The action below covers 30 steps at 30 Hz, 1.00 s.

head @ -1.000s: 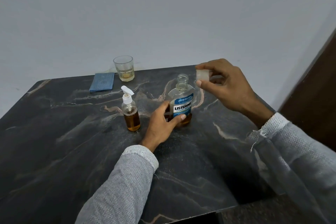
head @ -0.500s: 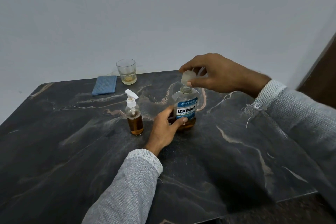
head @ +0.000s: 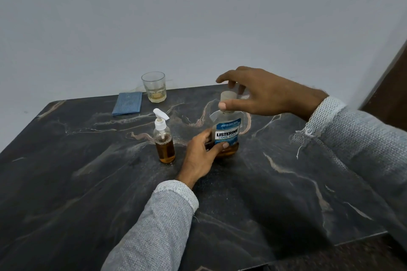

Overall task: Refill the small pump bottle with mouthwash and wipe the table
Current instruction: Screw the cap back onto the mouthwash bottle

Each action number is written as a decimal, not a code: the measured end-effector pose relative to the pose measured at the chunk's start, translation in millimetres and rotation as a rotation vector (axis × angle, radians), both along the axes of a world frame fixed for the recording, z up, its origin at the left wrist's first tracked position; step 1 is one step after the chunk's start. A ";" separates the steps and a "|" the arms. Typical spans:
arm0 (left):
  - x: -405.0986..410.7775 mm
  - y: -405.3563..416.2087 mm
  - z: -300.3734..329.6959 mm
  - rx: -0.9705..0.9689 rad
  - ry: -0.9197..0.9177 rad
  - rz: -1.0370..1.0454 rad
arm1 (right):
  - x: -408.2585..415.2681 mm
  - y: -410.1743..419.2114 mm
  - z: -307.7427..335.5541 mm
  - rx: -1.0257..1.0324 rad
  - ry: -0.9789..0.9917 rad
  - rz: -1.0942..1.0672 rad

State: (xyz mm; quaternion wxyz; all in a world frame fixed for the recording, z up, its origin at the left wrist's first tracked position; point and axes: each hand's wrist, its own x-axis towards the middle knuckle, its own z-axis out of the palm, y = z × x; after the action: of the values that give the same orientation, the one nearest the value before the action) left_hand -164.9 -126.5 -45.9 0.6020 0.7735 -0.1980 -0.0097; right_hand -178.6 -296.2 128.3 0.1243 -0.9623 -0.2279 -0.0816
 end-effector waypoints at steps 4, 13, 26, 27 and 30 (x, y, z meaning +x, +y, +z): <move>-0.7 0.1 0.8 0.000 -0.004 0.000 | -0.1 -2.8 4.5 -0.030 0.077 0.066; -3.2 1.3 4.0 0.002 -0.019 -0.002 | 4.4 6.6 -15.8 -0.040 -0.126 -0.077; -0.4 2.1 3.3 0.021 -0.005 -0.008 | 5.6 6.0 -18.2 -0.008 -0.108 -0.072; -0.4 2.3 3.5 0.025 -0.004 -0.012 | 4.9 3.7 -16.6 -0.008 -0.078 -0.045; 0.1 2.3 3.8 0.035 -0.002 -0.010 | 2.7 -1.4 -16.1 0.024 0.013 -0.010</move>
State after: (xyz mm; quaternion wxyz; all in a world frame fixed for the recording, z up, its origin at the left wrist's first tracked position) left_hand -164.9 -124.2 -42.2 0.5883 0.7828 -0.2022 -0.0155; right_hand -175.9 -297.6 112.3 0.1371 -0.9623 -0.2215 -0.0786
